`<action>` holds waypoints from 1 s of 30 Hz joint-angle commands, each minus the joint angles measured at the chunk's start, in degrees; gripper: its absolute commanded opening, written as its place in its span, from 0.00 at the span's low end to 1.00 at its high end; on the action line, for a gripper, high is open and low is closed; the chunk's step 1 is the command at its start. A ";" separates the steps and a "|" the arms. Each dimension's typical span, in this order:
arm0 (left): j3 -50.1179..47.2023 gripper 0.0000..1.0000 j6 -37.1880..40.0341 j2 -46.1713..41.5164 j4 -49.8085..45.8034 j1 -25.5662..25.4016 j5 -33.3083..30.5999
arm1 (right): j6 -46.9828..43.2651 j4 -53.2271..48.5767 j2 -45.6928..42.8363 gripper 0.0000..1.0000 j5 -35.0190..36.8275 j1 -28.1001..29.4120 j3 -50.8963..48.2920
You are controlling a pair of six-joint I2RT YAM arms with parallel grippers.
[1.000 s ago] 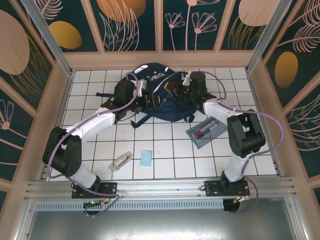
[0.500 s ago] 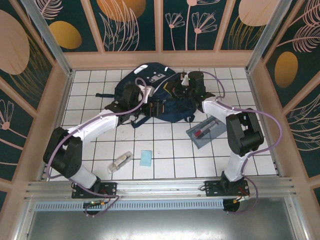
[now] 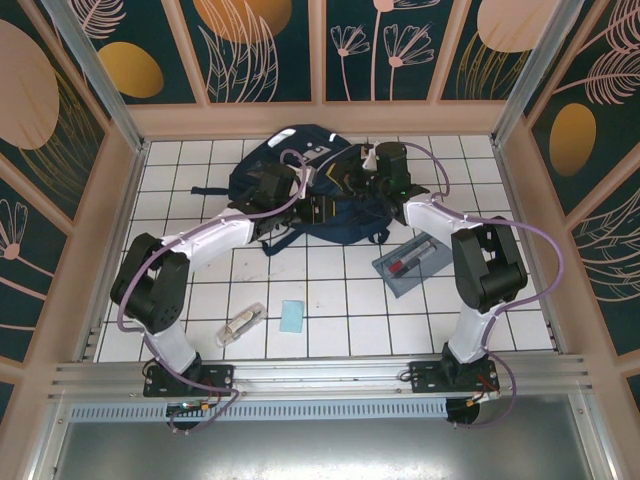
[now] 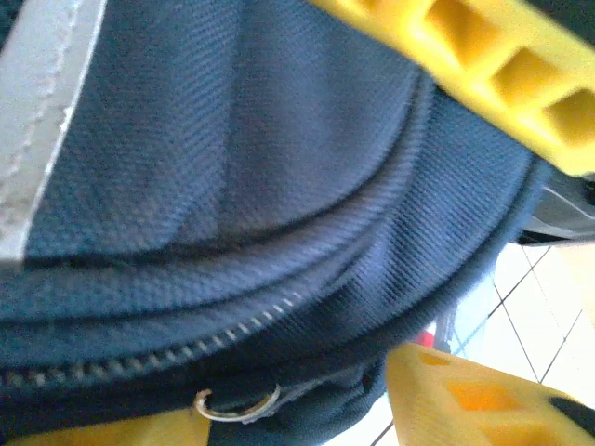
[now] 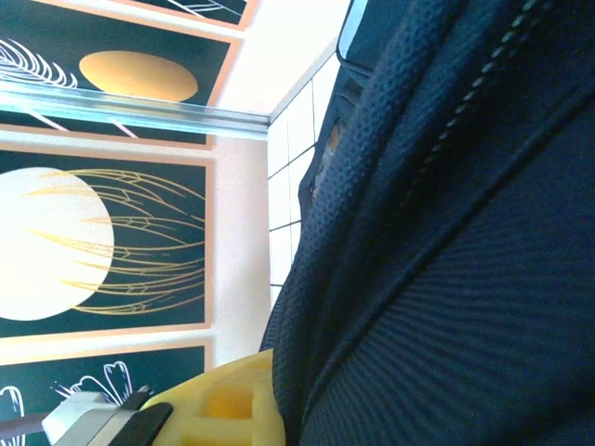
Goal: Pack the student bag
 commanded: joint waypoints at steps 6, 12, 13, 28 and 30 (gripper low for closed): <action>2.78 0.19 -0.21 2.01 1.77 -0.42 -2.87 | 1.11 7.12 -0.61 0.00 -1.28 1.07 1.28; -0.67 0.00 0.91 -1.92 -0.22 -0.34 -6.52 | 0.41 6.37 -1.21 0.00 0.31 -0.16 -0.39; -1.36 0.00 1.20 -2.22 -1.30 -0.43 -7.43 | 0.22 6.29 -1.47 0.00 0.95 -0.44 -0.89; -6.83 0.06 3.11 -7.29 -3.79 5.37 -3.42 | -5.47 -0.12 -2.70 0.00 3.03 -1.59 0.74; -5.89 0.00 3.94 -6.85 -3.96 5.35 -2.24 | -5.51 -0.16 -2.54 0.00 2.94 -1.56 0.97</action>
